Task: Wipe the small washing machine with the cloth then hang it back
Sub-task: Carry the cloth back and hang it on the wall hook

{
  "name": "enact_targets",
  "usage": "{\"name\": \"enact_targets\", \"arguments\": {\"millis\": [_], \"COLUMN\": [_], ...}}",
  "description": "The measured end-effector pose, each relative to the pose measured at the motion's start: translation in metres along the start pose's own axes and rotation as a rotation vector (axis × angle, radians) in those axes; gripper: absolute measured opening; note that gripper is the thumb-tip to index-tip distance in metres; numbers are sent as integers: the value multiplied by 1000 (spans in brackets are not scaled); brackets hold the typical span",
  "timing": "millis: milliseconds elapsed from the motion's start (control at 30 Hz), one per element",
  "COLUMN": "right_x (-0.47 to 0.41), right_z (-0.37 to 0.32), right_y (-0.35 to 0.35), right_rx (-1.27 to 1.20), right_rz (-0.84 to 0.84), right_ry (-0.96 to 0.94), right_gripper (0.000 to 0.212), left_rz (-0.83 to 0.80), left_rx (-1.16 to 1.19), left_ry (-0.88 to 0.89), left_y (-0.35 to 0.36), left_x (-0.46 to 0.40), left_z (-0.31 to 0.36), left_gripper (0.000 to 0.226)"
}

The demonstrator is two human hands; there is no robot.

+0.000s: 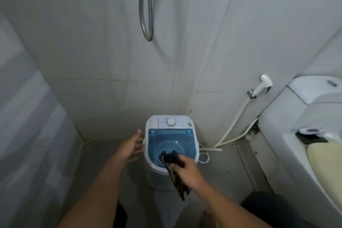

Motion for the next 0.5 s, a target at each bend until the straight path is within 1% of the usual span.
{"name": "enact_targets", "arguments": {"millis": [67,133,233,300,400,500], "right_x": [7,15,29,38,50,60], "right_z": [-23,-41,-68,-86,-109,-127], "right_y": [-27,-46,-55,-59,-68,-78], "right_rx": [-202,-372,-560,-623,-647,-603], "right_rz": [56,80,30,9,13,29], "right_ry": [39,42,42,9,-32,-57], "right_gripper": [14,20,22,23,25,29], "left_rz": [-67,-122,-205,-201,-152,-125], "left_rx": [-65,-118,-138,-126,-97,-84], "left_ry": [41,92,206,299,428,527], "left_y": [21,41,67,77,80,77], "left_x": [29,54,92,116,144,164], "left_z": [16,31,55,74,100,118], "left_gripper": [44,40,34,28,24,8]}}
Point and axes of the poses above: each hand's wrist, its own x-axis away from the middle knuckle, its own y-axis out of the palm, z = x × y, the point moved 8 cm from there along -x, towards the middle knuckle, and after that the axes turned 9 degrees about -x, right-handed, at the moved point
